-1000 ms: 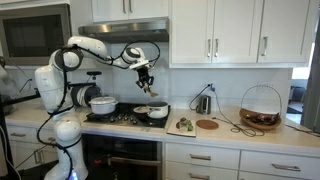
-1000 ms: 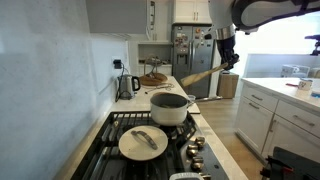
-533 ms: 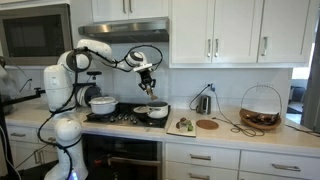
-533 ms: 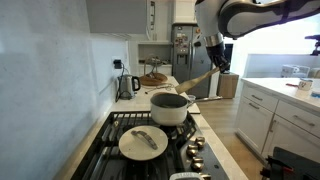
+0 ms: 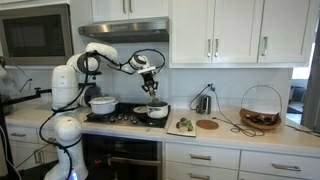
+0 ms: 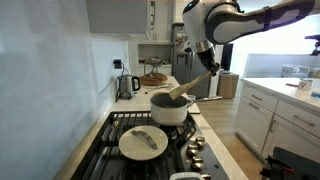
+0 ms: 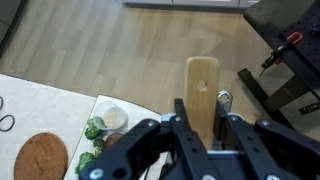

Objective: Pick up the wooden spatula from the chopping board and use it to stir the contents in the pot, place the spatula back on the chopping board

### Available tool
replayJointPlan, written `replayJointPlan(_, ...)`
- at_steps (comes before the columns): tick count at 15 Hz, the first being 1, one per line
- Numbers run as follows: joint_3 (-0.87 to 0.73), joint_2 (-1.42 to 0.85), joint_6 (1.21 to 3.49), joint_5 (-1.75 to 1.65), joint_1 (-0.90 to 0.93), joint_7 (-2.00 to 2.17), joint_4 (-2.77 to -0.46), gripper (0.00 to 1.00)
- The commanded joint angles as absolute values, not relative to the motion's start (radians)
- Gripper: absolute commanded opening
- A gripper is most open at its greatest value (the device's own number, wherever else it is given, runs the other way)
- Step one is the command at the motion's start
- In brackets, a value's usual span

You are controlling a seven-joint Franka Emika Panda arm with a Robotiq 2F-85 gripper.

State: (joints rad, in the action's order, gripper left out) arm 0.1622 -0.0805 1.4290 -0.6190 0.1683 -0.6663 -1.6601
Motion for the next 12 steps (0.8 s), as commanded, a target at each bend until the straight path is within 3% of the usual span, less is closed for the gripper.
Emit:
replayJointPlan(1, 0.175, -0.148, 1.353, -0.676, 0.183, -0.698, -1.564, 0.07)
replayJointPlan(12, 0.209, -0.312, 1.235, -0.788, 0.245, -0.743, -1.433, 0.07)
